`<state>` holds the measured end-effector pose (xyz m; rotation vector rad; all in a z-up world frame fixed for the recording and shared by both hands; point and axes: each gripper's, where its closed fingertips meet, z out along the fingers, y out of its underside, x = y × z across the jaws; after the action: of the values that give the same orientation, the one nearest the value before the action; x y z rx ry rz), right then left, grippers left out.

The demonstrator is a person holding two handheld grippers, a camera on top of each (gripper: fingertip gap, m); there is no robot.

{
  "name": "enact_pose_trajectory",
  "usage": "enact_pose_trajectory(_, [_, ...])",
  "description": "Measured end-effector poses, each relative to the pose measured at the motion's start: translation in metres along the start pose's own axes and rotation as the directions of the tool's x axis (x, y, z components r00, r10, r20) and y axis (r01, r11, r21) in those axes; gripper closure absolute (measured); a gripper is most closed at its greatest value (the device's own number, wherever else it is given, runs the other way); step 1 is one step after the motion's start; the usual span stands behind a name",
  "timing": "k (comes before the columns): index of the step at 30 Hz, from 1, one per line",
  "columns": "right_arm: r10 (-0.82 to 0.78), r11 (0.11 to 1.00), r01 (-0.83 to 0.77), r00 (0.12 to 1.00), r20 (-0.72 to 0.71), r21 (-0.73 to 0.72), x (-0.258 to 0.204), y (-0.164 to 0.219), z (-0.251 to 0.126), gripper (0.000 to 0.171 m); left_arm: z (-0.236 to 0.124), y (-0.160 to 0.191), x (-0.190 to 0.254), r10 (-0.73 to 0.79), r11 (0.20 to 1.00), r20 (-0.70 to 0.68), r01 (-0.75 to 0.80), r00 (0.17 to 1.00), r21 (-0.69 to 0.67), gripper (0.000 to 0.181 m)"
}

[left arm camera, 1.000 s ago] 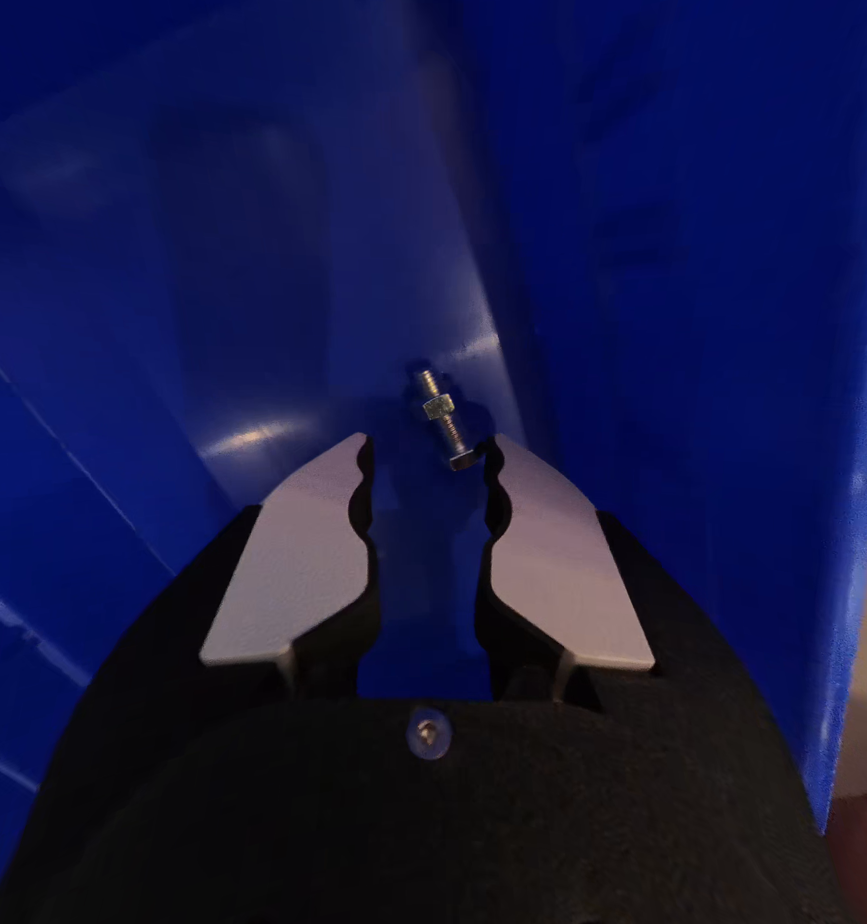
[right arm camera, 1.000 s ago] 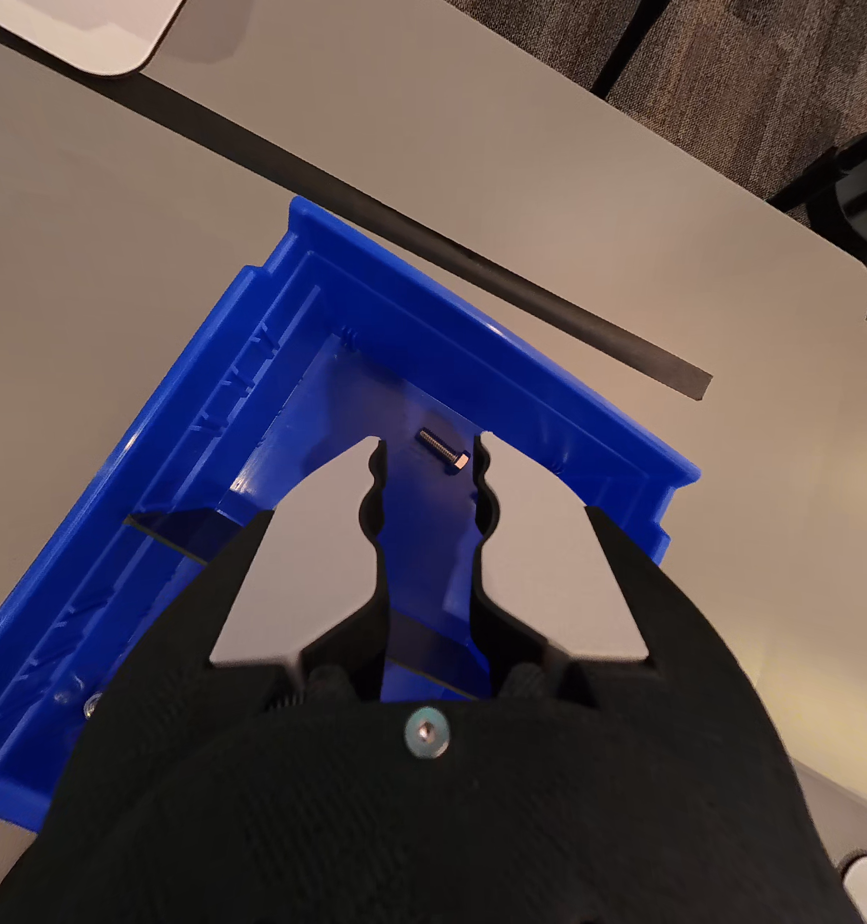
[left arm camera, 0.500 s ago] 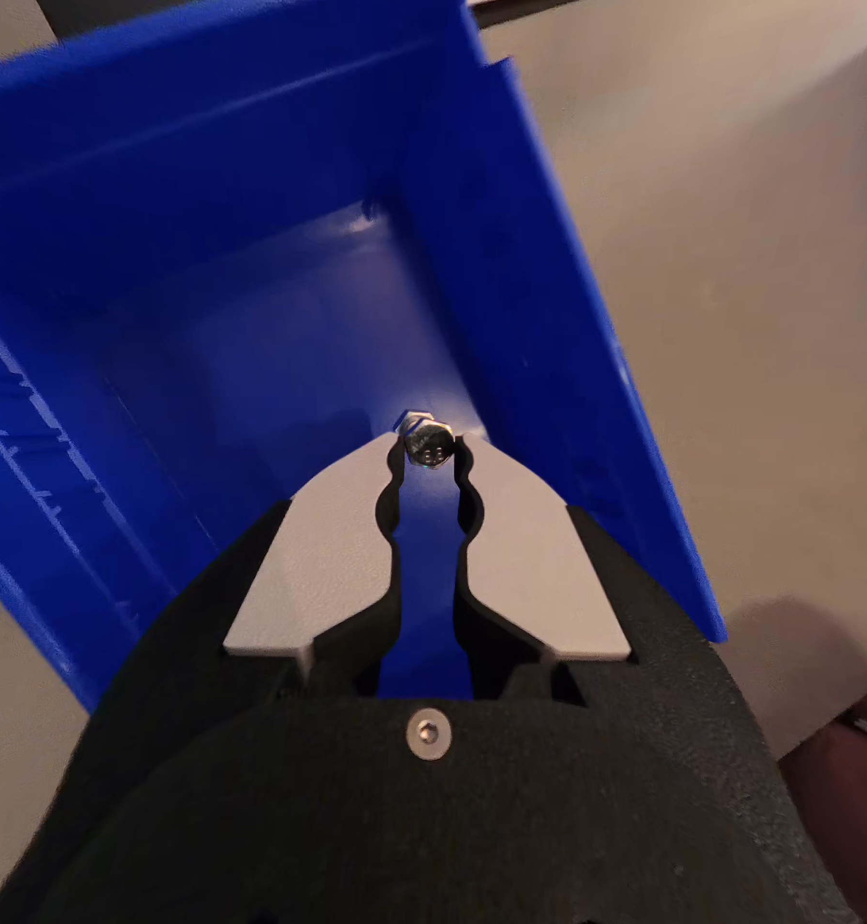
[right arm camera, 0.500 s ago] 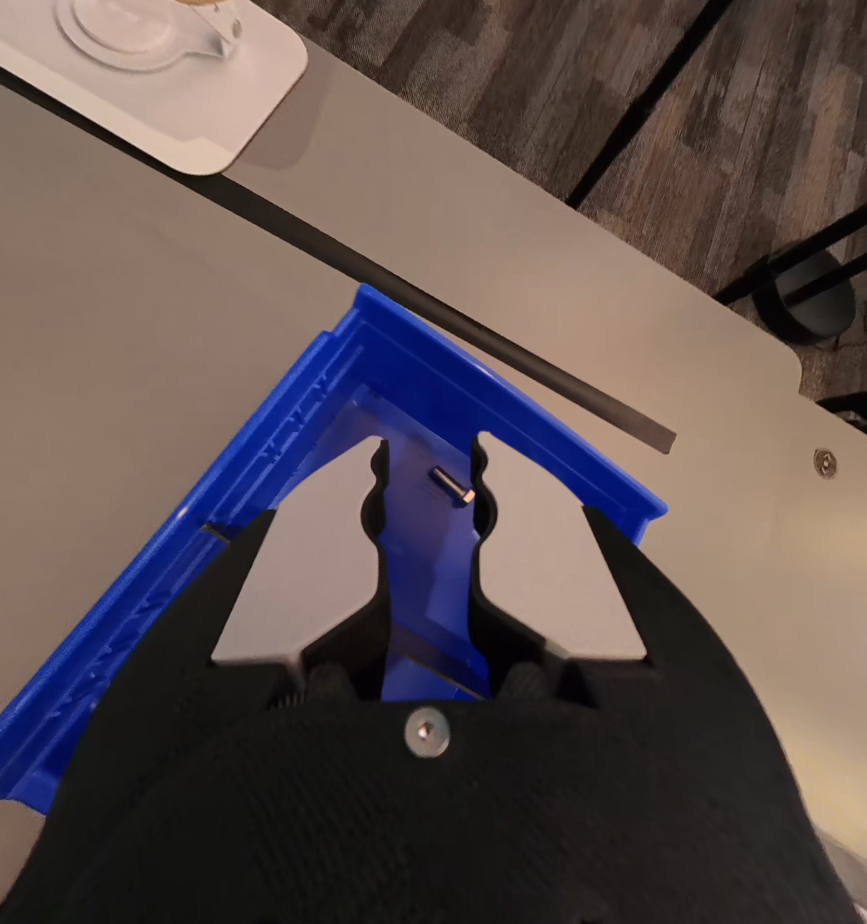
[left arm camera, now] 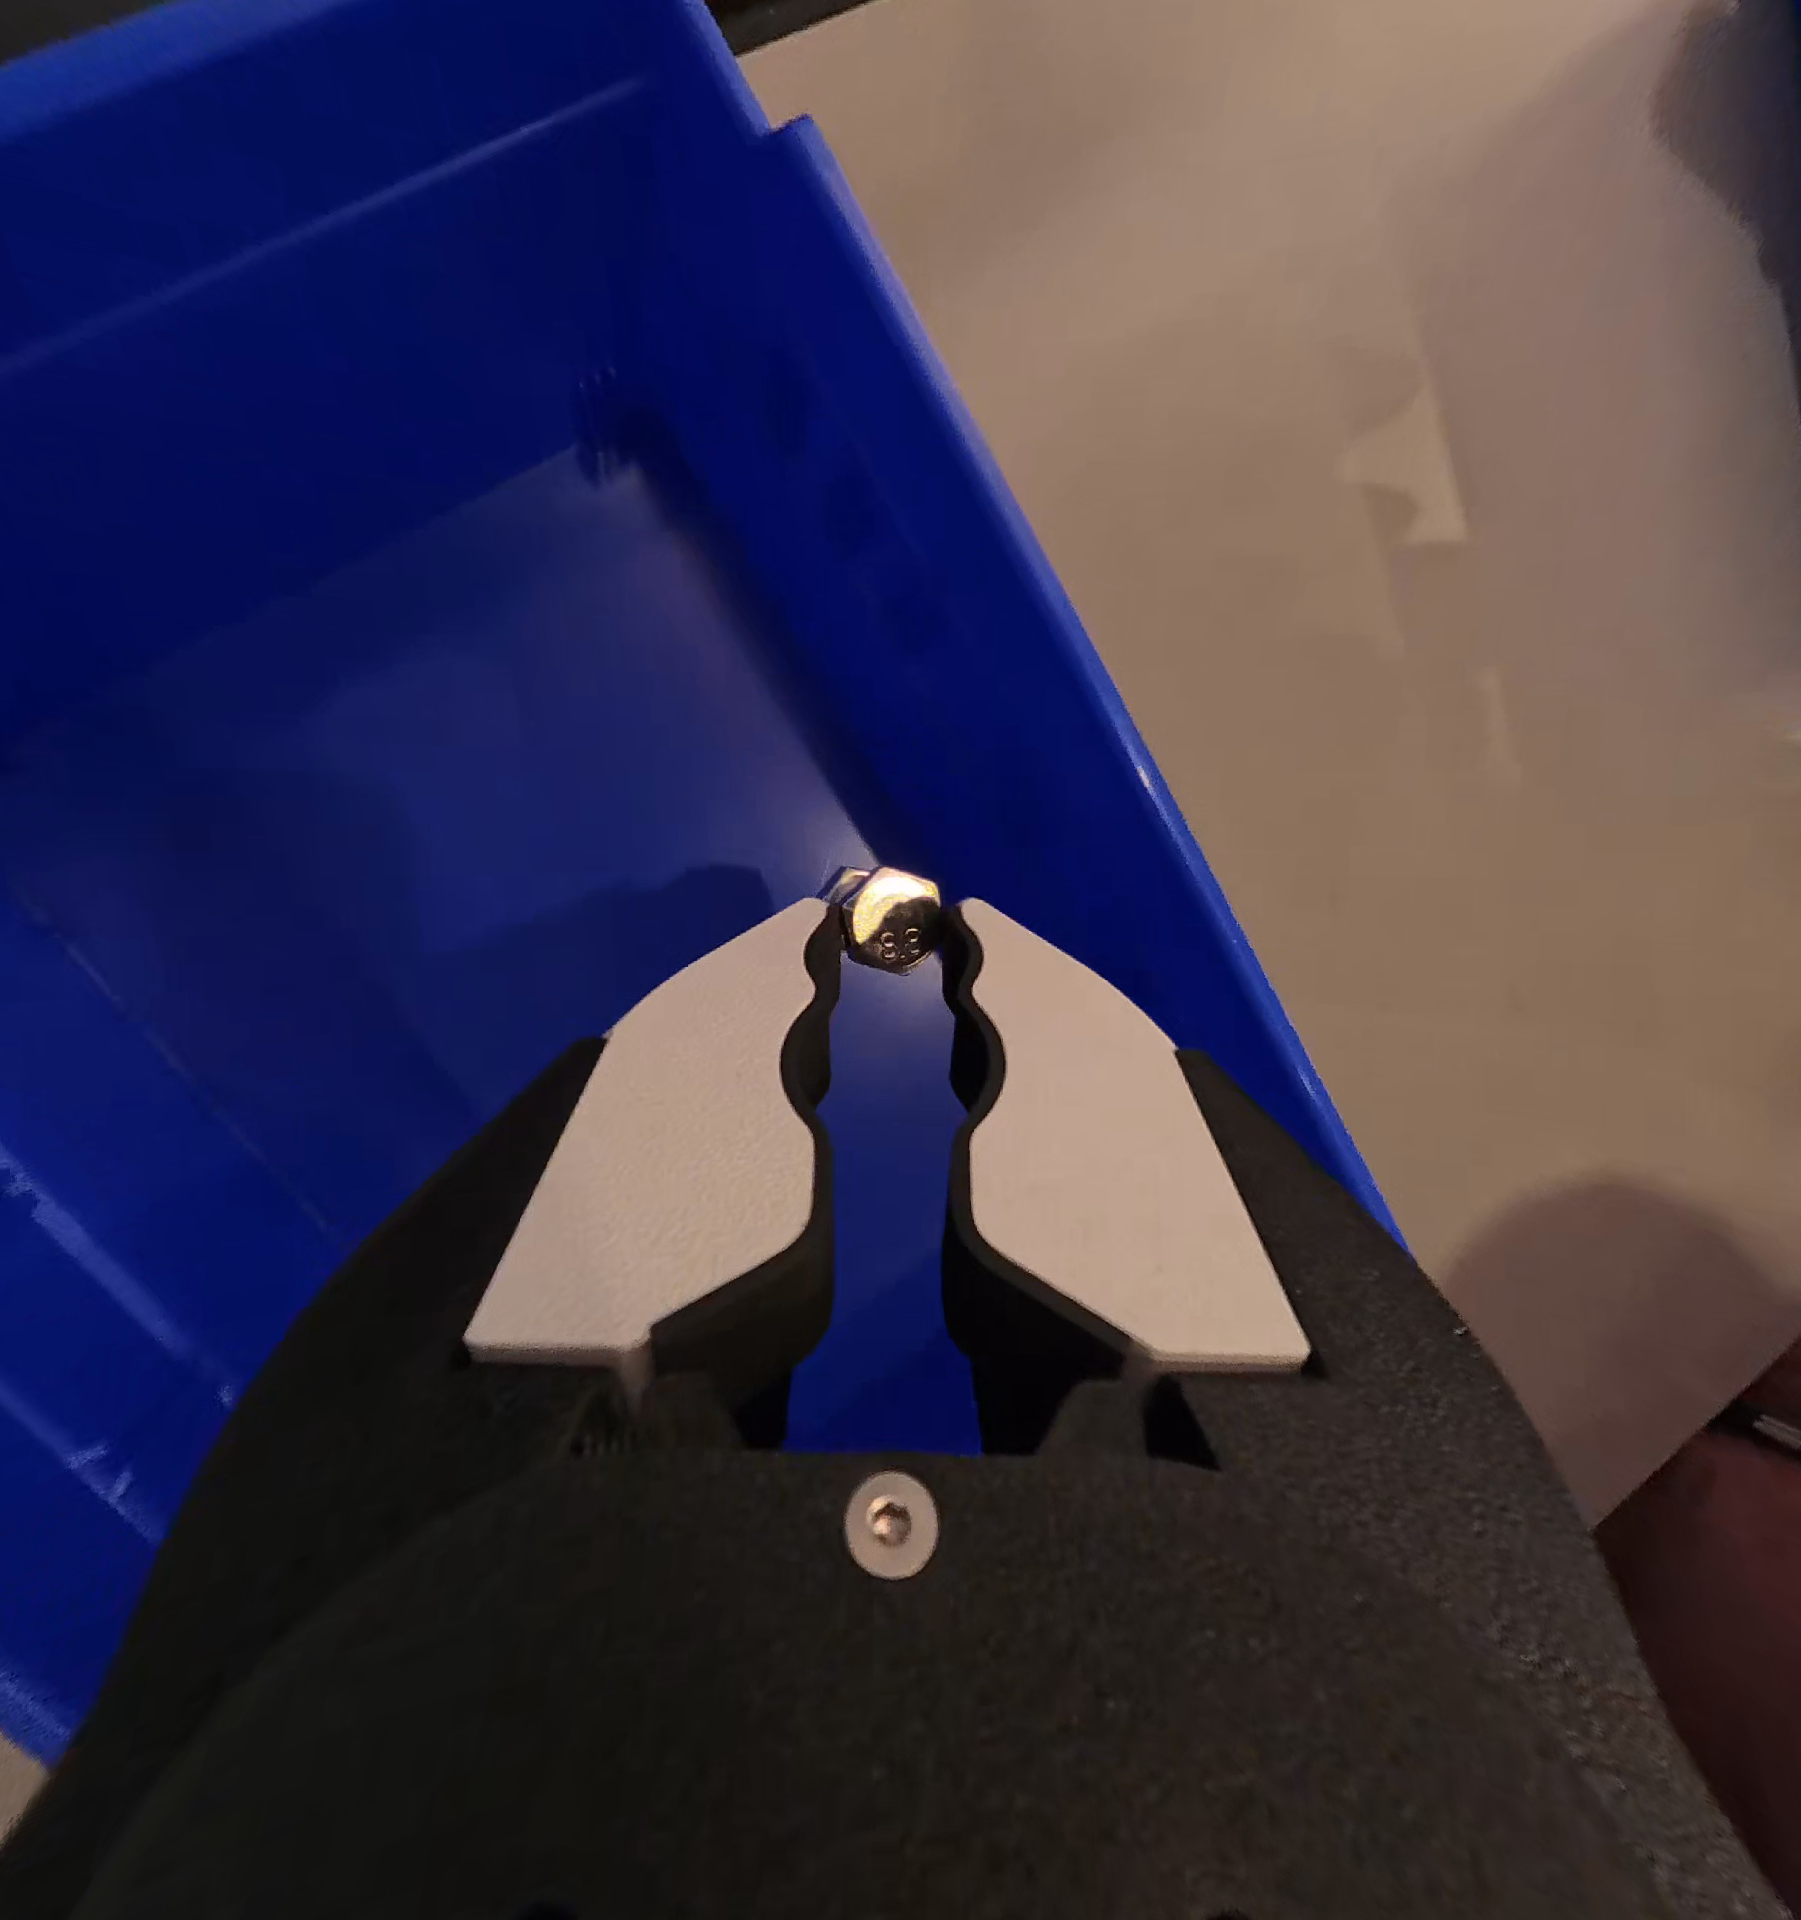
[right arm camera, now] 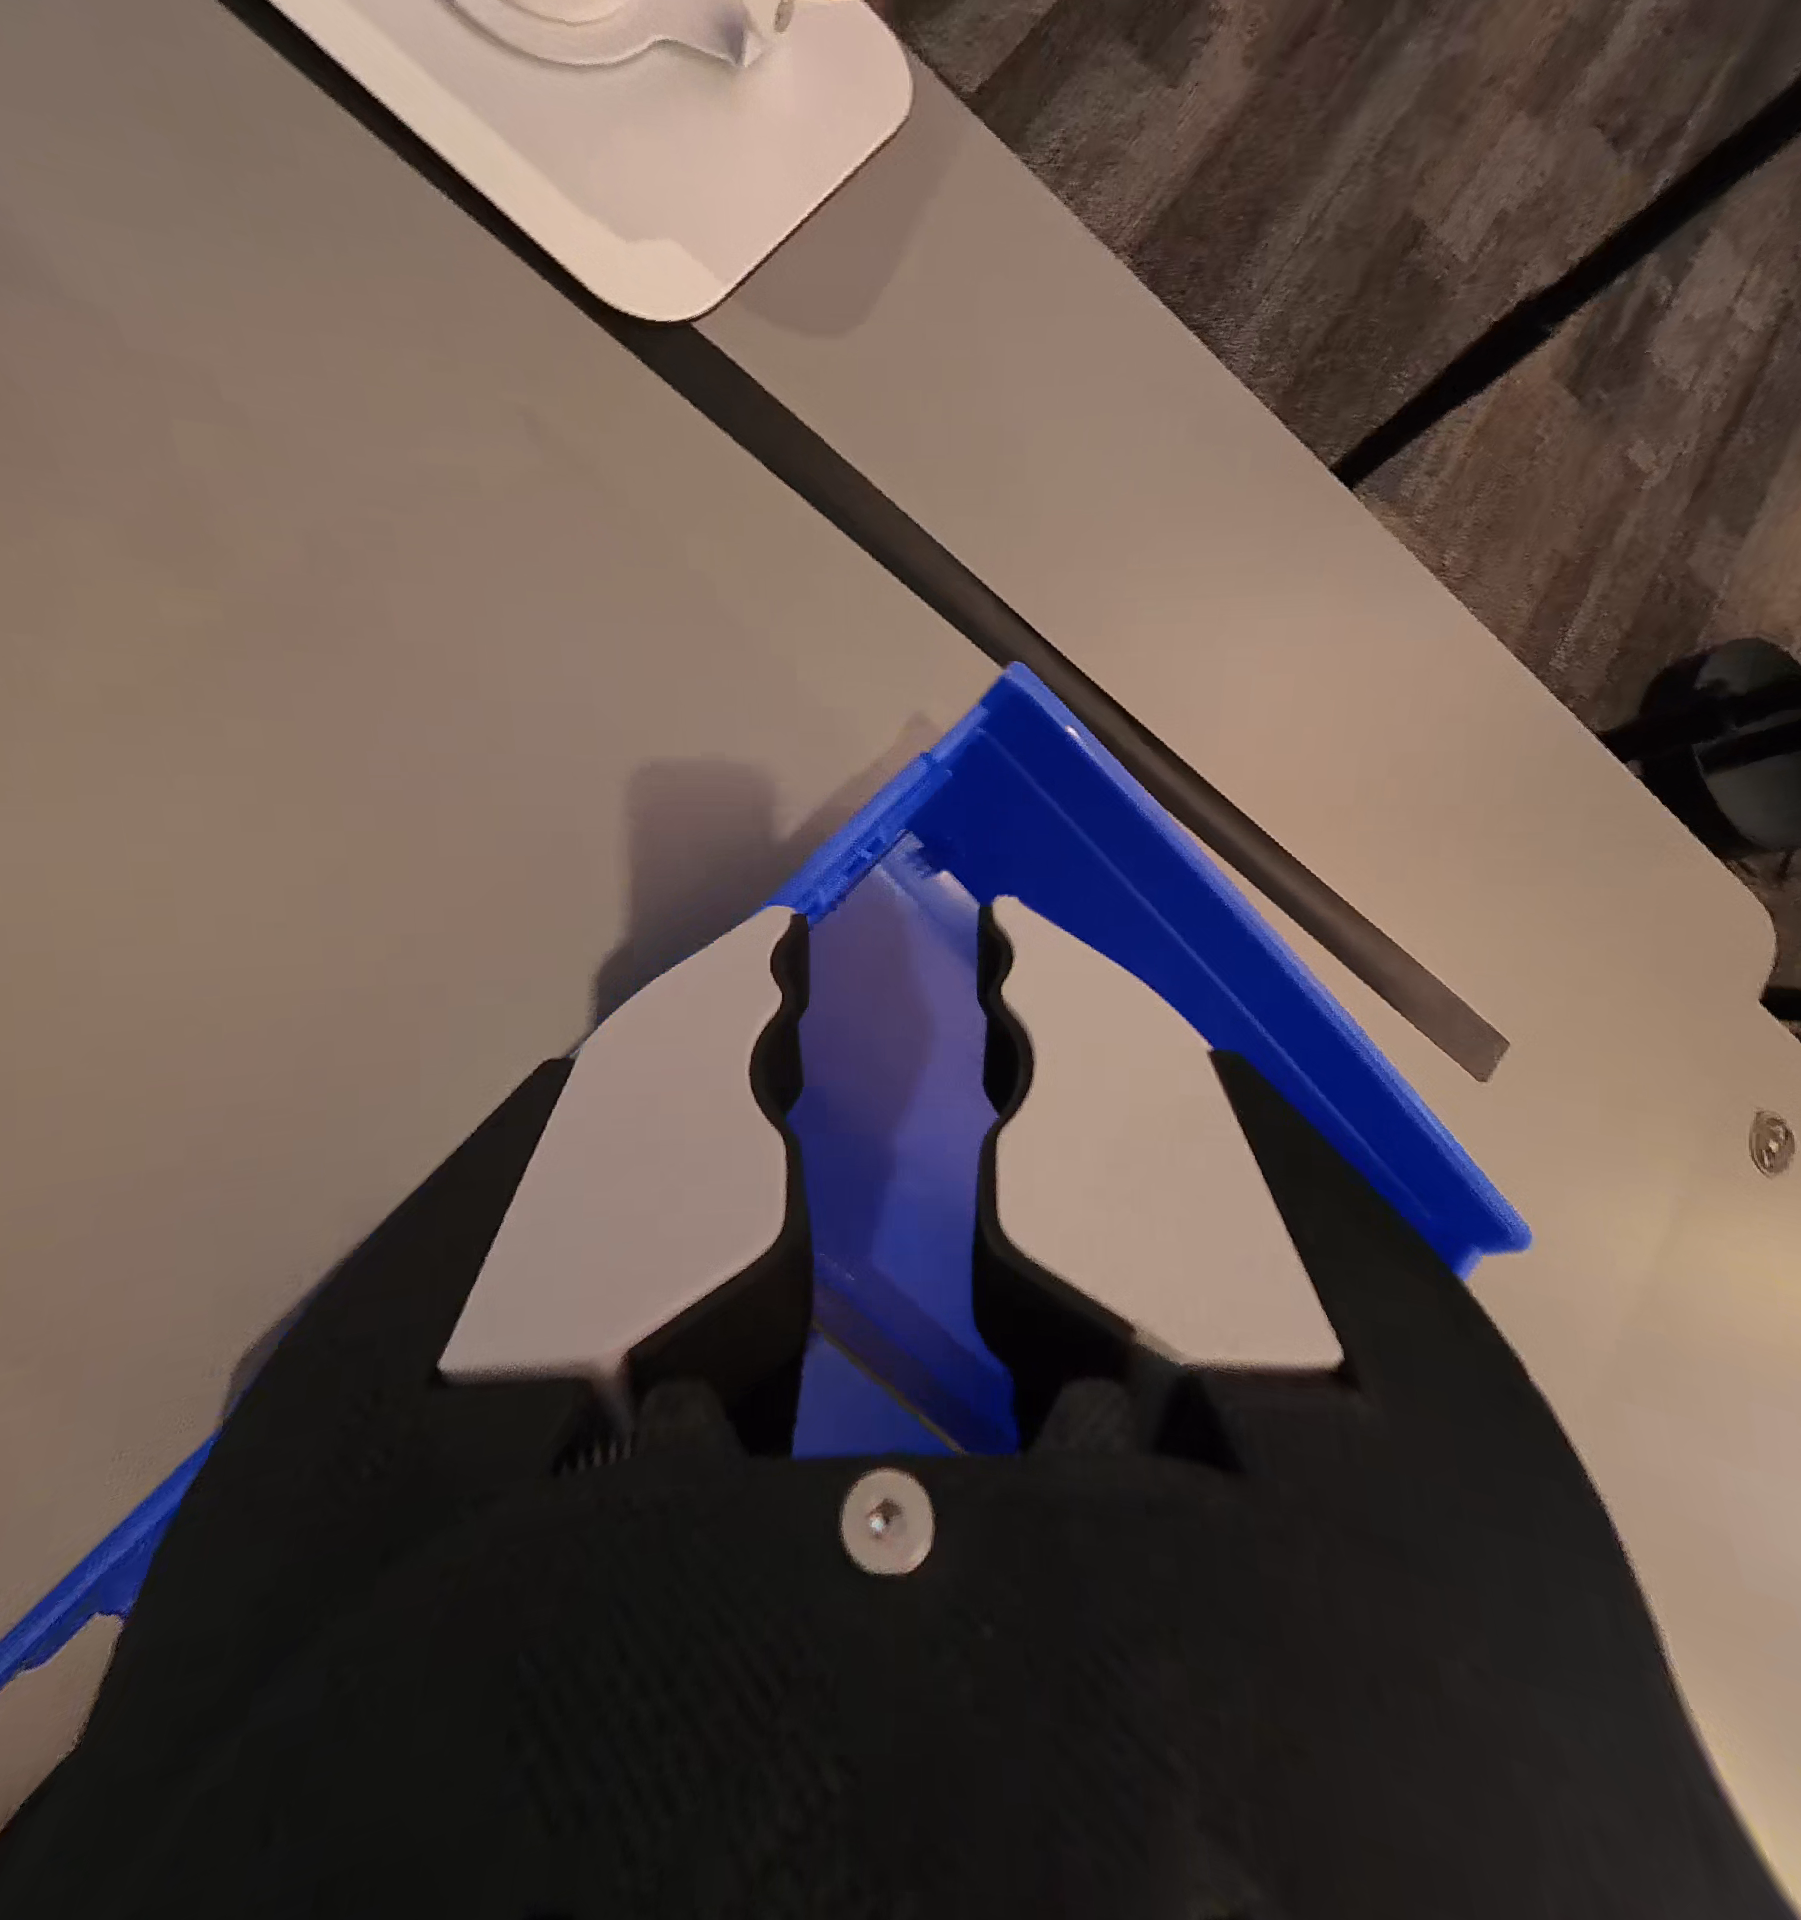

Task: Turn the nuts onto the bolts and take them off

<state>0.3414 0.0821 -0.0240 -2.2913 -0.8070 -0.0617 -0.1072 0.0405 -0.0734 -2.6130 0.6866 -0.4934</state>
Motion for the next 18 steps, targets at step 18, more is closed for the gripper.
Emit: enact_pose_trajectory(18, [-0.034,0.998,0.034,0.999,-0.007,-0.045,-0.003,0.005,0.006,0.139,0.042,0.015,-0.045,-0.075,0.996,0.005,0.075,0.997,-0.046,0.163])
